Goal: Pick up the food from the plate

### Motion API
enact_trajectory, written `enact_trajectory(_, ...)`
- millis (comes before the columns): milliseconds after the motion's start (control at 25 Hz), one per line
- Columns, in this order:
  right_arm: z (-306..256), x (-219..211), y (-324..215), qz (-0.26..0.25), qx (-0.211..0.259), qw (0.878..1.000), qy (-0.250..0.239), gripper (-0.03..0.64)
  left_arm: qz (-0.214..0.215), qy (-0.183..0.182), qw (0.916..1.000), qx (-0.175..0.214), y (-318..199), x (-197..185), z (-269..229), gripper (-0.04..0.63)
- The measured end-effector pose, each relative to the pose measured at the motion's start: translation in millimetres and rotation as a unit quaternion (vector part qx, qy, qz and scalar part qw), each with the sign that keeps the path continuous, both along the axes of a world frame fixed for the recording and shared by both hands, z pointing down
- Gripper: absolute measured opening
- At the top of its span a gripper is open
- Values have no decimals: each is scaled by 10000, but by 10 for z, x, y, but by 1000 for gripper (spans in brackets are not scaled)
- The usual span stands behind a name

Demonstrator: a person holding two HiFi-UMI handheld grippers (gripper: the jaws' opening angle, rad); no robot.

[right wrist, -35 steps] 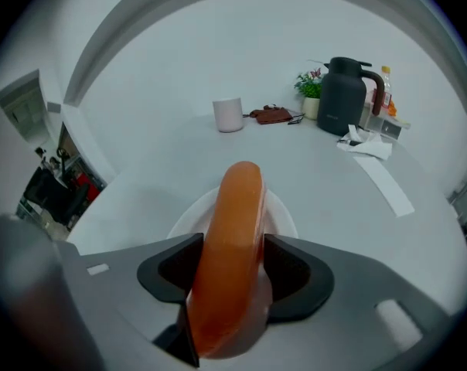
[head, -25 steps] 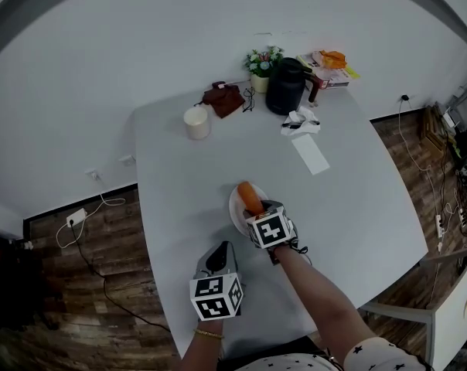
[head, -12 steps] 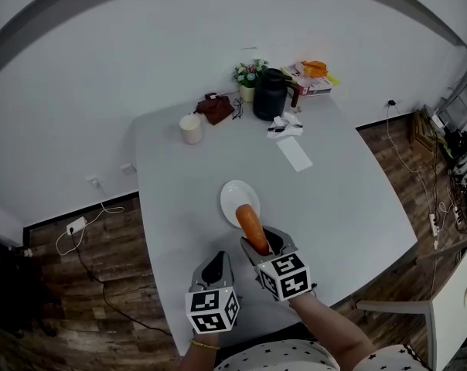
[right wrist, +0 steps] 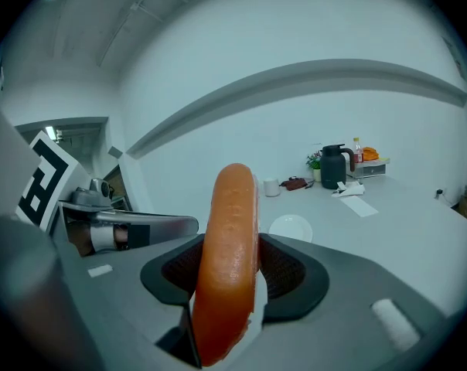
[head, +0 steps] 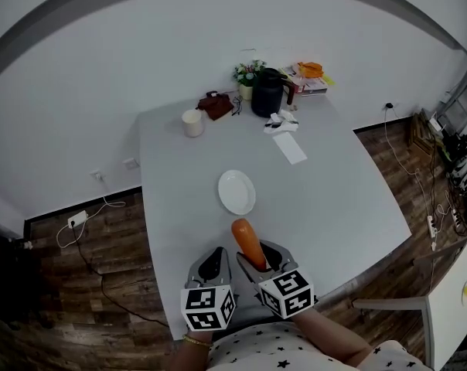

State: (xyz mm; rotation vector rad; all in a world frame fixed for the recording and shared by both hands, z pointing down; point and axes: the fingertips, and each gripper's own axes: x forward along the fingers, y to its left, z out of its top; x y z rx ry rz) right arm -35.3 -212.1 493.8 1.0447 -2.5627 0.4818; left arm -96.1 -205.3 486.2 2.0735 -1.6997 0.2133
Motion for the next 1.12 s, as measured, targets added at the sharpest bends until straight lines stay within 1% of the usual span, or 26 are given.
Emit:
enact_trajectory(200, -80, -36, 42, -72, 93, 9999, -74, 209, -39, 16, 9999, 94, 24, -2, -81, 8)
enact_trajectory(520, -152, -30, 50, -22, 170, 9997, -163, 209, -7, -17, 9999, 137, 52, 8, -120, 8)
enact_trajectory(1120, -167, -28, 108, -18, 260, 9996, -84, 209, 0, -67, 9999, 125, 82, -24, -101, 8)
